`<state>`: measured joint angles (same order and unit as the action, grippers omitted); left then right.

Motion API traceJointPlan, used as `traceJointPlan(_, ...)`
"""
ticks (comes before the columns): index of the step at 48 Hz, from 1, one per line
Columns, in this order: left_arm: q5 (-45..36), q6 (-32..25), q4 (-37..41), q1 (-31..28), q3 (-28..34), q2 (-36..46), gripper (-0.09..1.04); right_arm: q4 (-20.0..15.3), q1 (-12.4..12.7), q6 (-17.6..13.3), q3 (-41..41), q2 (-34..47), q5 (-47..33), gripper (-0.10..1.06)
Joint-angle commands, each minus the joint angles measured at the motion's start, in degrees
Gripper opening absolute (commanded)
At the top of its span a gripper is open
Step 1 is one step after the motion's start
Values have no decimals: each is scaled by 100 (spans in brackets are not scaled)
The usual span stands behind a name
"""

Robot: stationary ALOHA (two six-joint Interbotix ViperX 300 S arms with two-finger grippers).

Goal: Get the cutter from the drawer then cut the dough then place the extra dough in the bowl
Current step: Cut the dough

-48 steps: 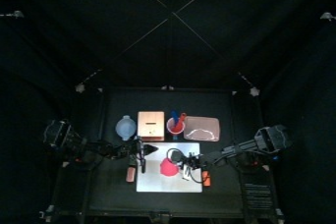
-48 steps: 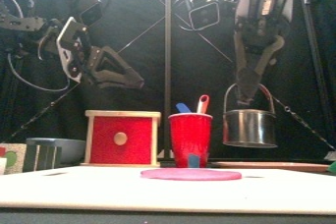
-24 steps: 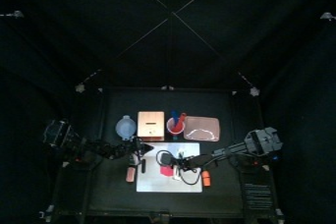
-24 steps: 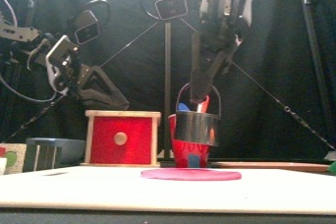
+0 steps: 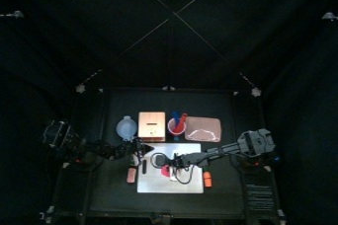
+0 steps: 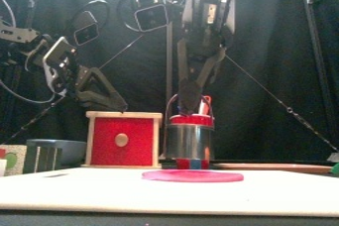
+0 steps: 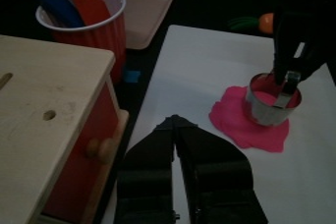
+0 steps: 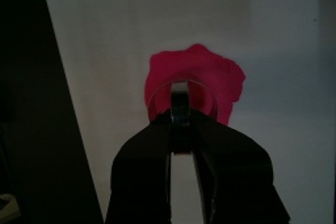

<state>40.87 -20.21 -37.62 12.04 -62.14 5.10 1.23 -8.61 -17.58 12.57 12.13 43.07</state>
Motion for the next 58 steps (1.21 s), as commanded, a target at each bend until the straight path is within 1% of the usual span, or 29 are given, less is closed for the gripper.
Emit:
traceJointPlan(1,26,18,18,-9,18,79,38,-141,88,185,-255,-53,70,46)
traceJointPlan(21,26,26,0,44,-9,79,38,-123,132,220,-202,79,114,46)
traceJointPlan(34,26,35,-9,53,-9,79,38,-105,123,158,-193,132,114,46)
traceJointPlan(40,18,26,0,53,9,79,38,-88,123,158,-202,132,105,49)
traceJointPlan(44,18,35,9,53,9,88,38,-79,132,158,-211,123,53,53)
traceJointPlan(54,-35,26,53,88,35,193,38,-70,132,167,-211,62,-35,69)
traceJointPlan(58,-35,26,70,132,35,237,38,-44,105,158,-220,35,-88,73)
